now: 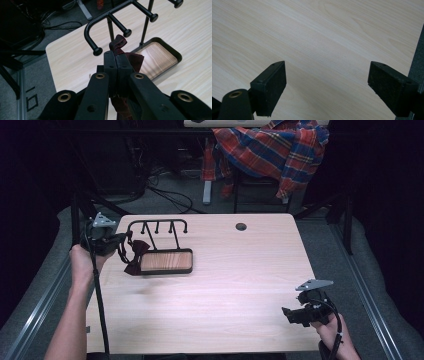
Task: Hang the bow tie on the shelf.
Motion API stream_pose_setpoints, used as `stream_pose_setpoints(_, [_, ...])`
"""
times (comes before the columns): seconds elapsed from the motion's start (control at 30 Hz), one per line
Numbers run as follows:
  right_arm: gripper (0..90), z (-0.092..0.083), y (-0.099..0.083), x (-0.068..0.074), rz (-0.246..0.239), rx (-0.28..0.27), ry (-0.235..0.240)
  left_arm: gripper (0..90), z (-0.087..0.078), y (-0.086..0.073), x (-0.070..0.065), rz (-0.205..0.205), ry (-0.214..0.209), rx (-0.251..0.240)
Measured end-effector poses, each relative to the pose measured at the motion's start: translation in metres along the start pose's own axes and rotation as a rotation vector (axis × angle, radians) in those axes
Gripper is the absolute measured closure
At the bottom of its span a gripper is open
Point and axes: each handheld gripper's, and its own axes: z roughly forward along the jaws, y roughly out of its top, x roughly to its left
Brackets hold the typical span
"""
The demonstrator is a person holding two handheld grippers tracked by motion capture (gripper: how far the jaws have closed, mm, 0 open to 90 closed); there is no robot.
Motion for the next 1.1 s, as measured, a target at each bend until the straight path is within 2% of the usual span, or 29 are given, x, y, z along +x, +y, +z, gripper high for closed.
stream_pose_setpoints(0.43, [14.9, 0.000, 0.000, 0.000, -0.001, 0.004, -0.007, 89.2, 0.009, 0.008, 0.005, 0.010, 0.022, 0.000])
stream_pose_setpoints(0.63, [14.9, 0.001, 0.000, 0.000, -0.004, 0.006, -0.006, 89.1, 0.015, 0.011, 0.009, -0.001, 0.010, -0.003])
stream_pose_setpoints(1.1, [14.9, 0.001, -0.002, -0.001, -0.004, 0.016, -0.009, 89.1, 0.026, 0.015, 0.016, -0.004, 0.052, 0.012])
